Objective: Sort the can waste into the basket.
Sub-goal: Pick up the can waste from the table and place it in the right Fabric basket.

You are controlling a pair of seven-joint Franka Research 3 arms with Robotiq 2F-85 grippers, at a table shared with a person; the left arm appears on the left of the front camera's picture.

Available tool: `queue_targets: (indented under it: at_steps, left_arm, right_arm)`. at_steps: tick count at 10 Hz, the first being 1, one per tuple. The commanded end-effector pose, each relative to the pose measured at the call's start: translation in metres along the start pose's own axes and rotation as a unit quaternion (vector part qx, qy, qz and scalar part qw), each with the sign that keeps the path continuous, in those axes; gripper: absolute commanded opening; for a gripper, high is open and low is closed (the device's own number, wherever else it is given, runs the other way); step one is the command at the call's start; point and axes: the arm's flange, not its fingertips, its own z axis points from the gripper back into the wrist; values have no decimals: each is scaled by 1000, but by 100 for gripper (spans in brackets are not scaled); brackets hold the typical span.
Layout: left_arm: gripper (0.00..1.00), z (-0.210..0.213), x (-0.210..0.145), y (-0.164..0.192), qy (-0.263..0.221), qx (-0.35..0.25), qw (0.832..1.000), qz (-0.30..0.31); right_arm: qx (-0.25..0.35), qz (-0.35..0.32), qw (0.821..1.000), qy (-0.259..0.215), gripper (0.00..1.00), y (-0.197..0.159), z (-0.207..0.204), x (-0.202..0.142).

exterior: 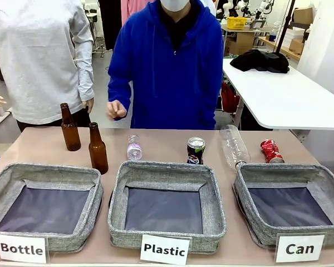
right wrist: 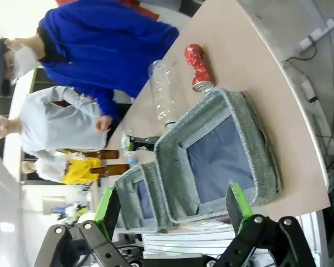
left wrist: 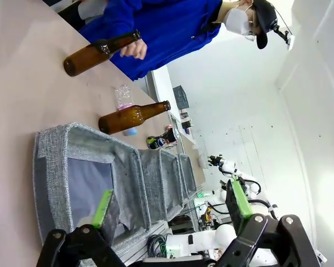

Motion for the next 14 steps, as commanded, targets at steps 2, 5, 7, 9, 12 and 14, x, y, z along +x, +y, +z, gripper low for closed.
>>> queue_targets:
  at_steps: [2, 5, 7, 9, 12, 14]
  left_arm:
    - [100, 0, 0, 1, -6, -11, 1000, -13]
    - [100, 0, 0, 1, -6, -11, 1000, -13]
    - [100, 0, 0, 1, -6, -11, 1000, -13]
    - [100, 0, 0, 1, -6, -11, 1000, -13]
    - [100, 0, 0, 1, -6, -11, 1000, -13]
    - [100, 0, 0, 1, -6, -11, 1000, -13]
  right_arm:
    - [-174, 50, 983, 14, 100, 77, -45, 2]
    - [-328, 103, 938, 44, 100, 153, -124, 17]
    - [-406, 153, 899, 53, 100, 195, -190, 33]
    - [-439, 182, 878, 52, 100, 215, -246, 40]
    - [-432, 189, 880, 58, 100, 212, -256, 31]
    - [-434, 194, 879, 49, 100, 214, -265, 36]
